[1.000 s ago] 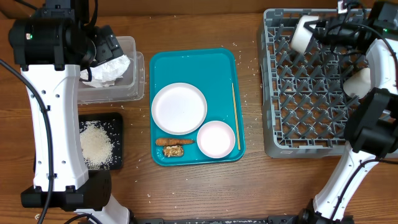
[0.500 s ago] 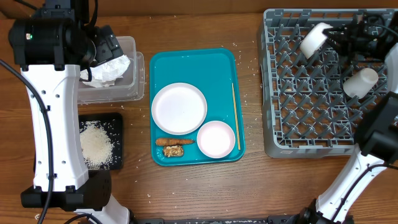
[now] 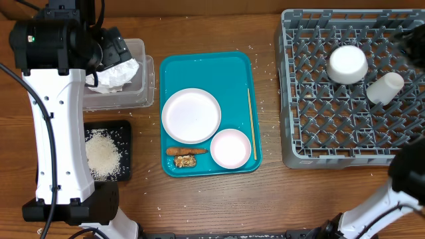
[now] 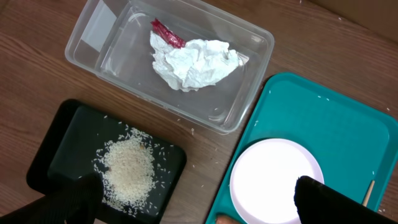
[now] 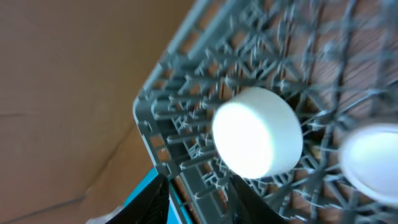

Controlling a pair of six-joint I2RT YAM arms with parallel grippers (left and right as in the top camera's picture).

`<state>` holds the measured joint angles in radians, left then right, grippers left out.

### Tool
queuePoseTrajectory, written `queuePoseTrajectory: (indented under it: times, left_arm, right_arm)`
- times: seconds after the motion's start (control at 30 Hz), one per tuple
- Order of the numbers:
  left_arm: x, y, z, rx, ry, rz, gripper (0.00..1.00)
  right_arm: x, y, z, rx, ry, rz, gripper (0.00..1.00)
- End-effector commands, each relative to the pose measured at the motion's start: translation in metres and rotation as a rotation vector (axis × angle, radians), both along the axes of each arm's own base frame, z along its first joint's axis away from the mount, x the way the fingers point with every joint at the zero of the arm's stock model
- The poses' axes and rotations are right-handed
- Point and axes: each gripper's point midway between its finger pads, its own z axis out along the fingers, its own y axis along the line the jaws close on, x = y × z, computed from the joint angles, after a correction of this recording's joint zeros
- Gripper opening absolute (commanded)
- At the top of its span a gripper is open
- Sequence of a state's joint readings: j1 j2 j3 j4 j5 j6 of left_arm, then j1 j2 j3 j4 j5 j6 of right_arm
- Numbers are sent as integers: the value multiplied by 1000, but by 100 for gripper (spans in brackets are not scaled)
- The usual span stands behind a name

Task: Sort waste into correct bins and load items into the dishwasher

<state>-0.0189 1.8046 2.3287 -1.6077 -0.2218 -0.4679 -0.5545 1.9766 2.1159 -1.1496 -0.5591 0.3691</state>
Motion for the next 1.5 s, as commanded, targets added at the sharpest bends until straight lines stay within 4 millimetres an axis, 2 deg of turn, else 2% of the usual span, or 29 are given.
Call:
queuePoseTrajectory:
  times: [0.0, 0.1, 0.13, 0.27, 0.3, 0.37, 0.43, 0.5, 0.53, 0.67, 0.8, 0.93, 1.07, 1.27, 1.47]
  left_arm:
    - [1, 2, -3, 12, 11, 5, 100]
    - [1, 2, -3, 12, 11, 5, 100]
    - [1, 2, -3, 12, 11, 5, 100]
    - [1, 2, -3, 12, 11, 5, 100]
    - [1, 2, -3, 12, 11, 5, 100]
    - [1, 2, -3, 12, 11, 5, 100]
    - [1, 1, -3, 12, 11, 5, 100]
    - [1, 2, -3, 12, 11, 5, 100]
    - [1, 2, -3, 12, 11, 5, 100]
    - [1, 2, -3, 12, 11, 5, 100]
    - [1, 2, -3, 12, 11, 5, 100]
    - [1, 2, -3, 12, 11, 4, 100]
    - [1, 2, -3, 12, 11, 5, 100]
    - [1, 2, -3, 12, 11, 4, 100]
    - [1, 2, -3, 12, 11, 5, 100]
  right_arm:
    - [-18, 2, 58, -151, -78, -52, 36]
    - [-33, 23, 87, -174, -123, -31, 39]
    - [-41, 35, 98, -181, -138, -16, 40]
    - [-63, 75, 122, -186, -162, 44, 43]
    - [-71, 90, 126, -185, -162, 73, 45]
    - [-85, 117, 130, -173, -150, 127, 54]
    - [-97, 146, 129, -164, -126, 201, 71]
    - [-110, 176, 121, -148, -78, 285, 83]
    - [-118, 192, 114, -131, -41, 330, 100]
    - [-143, 251, 88, -59, 105, 471, 100]
    - [-149, 306, 59, -14, 203, 519, 100]
    - [-148, 332, 14, -129, 305, 372, 100]
    - [-153, 356, -13, -212, 311, 344, 100]
    - [-158, 395, -17, -205, 255, 438, 100]
    - [-154, 414, -17, -189, 205, 472, 100]
